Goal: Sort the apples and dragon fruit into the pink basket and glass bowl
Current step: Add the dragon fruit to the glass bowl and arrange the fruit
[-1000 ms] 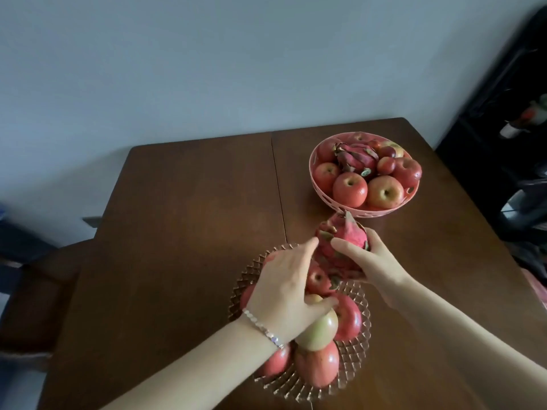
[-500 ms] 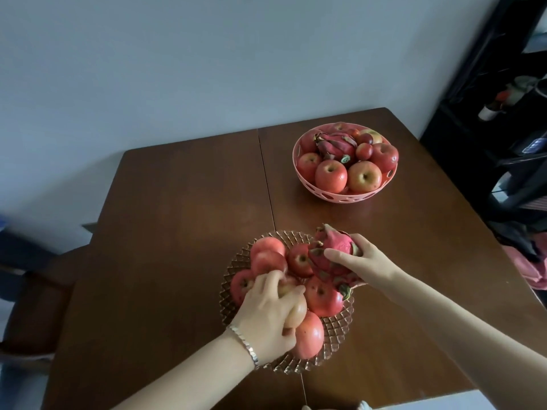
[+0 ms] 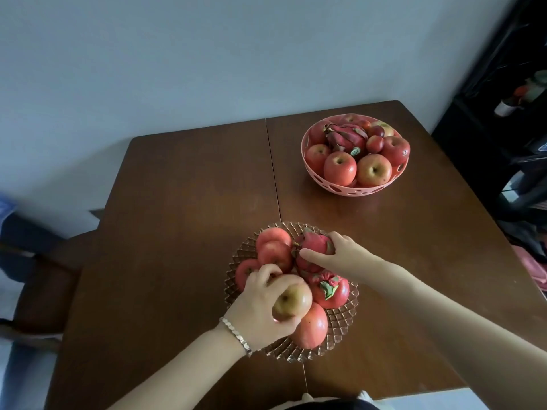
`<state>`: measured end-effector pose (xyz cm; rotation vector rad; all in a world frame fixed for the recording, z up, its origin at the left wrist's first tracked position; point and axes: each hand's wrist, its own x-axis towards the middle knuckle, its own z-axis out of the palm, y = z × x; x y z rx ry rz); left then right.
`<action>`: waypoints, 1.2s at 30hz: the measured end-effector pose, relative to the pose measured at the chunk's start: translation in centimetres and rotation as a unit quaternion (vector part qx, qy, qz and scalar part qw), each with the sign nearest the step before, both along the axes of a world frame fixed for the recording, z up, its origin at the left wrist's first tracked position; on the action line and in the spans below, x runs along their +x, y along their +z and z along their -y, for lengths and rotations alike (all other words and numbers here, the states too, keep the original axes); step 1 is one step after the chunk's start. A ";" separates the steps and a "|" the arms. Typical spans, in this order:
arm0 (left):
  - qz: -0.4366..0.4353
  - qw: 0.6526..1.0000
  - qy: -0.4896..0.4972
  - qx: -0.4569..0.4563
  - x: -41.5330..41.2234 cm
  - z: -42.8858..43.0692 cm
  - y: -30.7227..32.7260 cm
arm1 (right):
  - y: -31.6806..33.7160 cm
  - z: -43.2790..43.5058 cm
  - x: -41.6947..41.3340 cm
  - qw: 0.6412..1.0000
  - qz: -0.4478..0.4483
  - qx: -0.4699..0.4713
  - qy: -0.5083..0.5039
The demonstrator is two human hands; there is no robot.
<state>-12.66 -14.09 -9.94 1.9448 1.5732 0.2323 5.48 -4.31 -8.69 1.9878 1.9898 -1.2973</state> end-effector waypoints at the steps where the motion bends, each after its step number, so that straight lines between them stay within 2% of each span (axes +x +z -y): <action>1: 0.038 0.999 0.034 -0.005 0.0 -0.1 0.3 | -0.3 0.0 0.1 0.999 -0.029 -0.013 -0.013; 3: 0.082 0.990 0.106 0.031 0.2 -0.3 0.3 | -0.7 0.4 0.2 0.994 -0.091 -0.024 -0.051; 6: -0.021 0.986 0.111 0.124 0.2 -0.7 -0.1 | -1.1 0.8 0.2 0.979 -0.167 -0.017 -0.119; 9: -0.116 0.989 0.070 0.055 0.3 -1.0 0.1 | -1.7 0.8 0.3 0.972 -0.184 -0.021 -0.146; 11: -0.135 0.988 0.073 0.019 0.2 -1.3 0.1 | -1.7 0.9 0.3 0.968 -0.197 -0.036 -0.152; 14: -0.096 0.992 0.076 -0.007 0.3 -1.3 0.3 | -1.7 0.9 0.4 0.961 -0.218 -0.049 -0.162; 16: -0.037 0.995 0.088 -0.012 0.1 -0.9 0.2 | -1.6 0.8 0.4 0.952 -0.239 -0.071 -0.176; 18: 0.038 0.989 0.144 0.013 -0.2 -0.6 0.0 | -1.5 0.8 0.7 0.943 -0.256 -0.085 -0.194; 20: 0.099 0.960 0.261 -0.007 -0.6 -1.0 0.0 | -1.6 0.4 1.4 0.938 -0.256 -0.062 -0.227; 22: 0.151 0.900 0.393 -0.117 -1.1 -1.8 0.2 | -1.9 -0.2 2.3 0.932 -0.241 -0.049 -0.265; 24: 0.176 0.833 0.471 -0.229 -1.9 -2.5 -0.1 | -2.2 -0.7 3.1 0.923 -0.240 -0.132 -0.270; 25: 0.181 0.813 0.486 -0.266 -2.3 -2.7 -0.4 | -2.4 -0.7 3.1 0.915 -0.248 -0.192 -0.253; 27: 0.195 0.794 0.487 -0.307 -2.7 -2.9 -1.0 | -2.1 -0.4 2.4 0.908 -0.255 -0.255 -0.214; 36: 0.257 0.760 0.506 -0.316 -3.2 -2.9 -2.7 | -2.0 -0.7 2.5 0.921 -0.249 -0.244 -0.173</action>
